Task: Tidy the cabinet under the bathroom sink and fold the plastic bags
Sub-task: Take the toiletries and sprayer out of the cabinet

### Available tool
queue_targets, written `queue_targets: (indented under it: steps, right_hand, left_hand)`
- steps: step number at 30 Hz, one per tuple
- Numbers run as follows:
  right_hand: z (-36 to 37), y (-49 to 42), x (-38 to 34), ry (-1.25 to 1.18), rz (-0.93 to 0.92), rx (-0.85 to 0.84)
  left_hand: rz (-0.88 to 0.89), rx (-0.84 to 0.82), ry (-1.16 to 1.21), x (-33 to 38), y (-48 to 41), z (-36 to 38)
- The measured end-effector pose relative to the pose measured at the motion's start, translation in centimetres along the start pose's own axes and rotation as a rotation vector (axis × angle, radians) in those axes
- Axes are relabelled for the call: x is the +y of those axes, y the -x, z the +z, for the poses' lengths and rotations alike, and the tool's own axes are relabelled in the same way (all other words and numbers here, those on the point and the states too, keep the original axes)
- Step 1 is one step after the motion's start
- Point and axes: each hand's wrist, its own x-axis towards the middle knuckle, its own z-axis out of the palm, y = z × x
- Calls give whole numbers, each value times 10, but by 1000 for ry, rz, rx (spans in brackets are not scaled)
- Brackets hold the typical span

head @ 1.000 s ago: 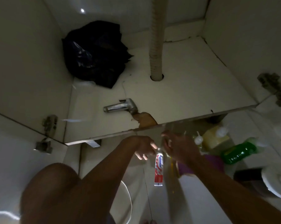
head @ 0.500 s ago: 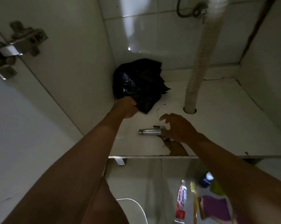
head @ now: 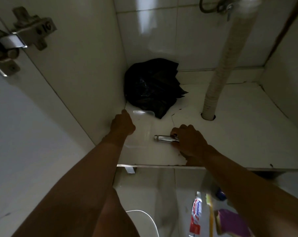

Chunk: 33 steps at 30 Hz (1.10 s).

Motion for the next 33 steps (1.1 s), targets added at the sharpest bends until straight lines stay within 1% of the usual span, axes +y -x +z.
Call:
queue_targets:
  steps: [3,6,8,9,10,12,13,15,17,19,22,24,27,29,33]
  right_hand:
    - [-12,8,11,-112,38,-34]
    - [-40,22,28,-128,84,-89]
    - [-58,39,45,-129,140,-123]
    - [-68,50,53,-132,183,-153]
    - [-78,61,60,-141,226,-195]
    - [-95,86,70,-187,312,-316]
    - [-101,100,73,-241,358,-388]
    - [-102,133,82,-370,458,-538]
    - [-92,167,92,-457,531,-681]
    - [-74,203,107,-513,599,-765]
    - [-38,253,127,-527,679,-790]
    - [-10,286,137,-549,715,-740]
    - [23,331,145,-563,804,-673]
    - [44,356,150,-573,873,-657]
    - [80,394,154,-378,881,-596]
  left_hand:
    - [6,71,58,10,6,5]
    - [106,102,105,34,10,1]
    - [176,73,132,59,13,-5]
    - [195,17,175,74,16,-8]
    - [193,-76,227,88,21,-10]
    - [161,-322,273,116,41,-12]
    - [158,-442,257,128,52,-10]
    - [198,-616,160,150,72,-2]
    - [224,-709,74,163,90,9]
    - [241,-811,-6,176,110,27]
    - [260,-998,-140,188,146,68]
    - [247,-1104,-197,190,171,109]
    - [194,-1221,-204,177,208,176]
    - [153,-1236,-166,162,229,214]
    - [121,-1125,-76,141,265,270]
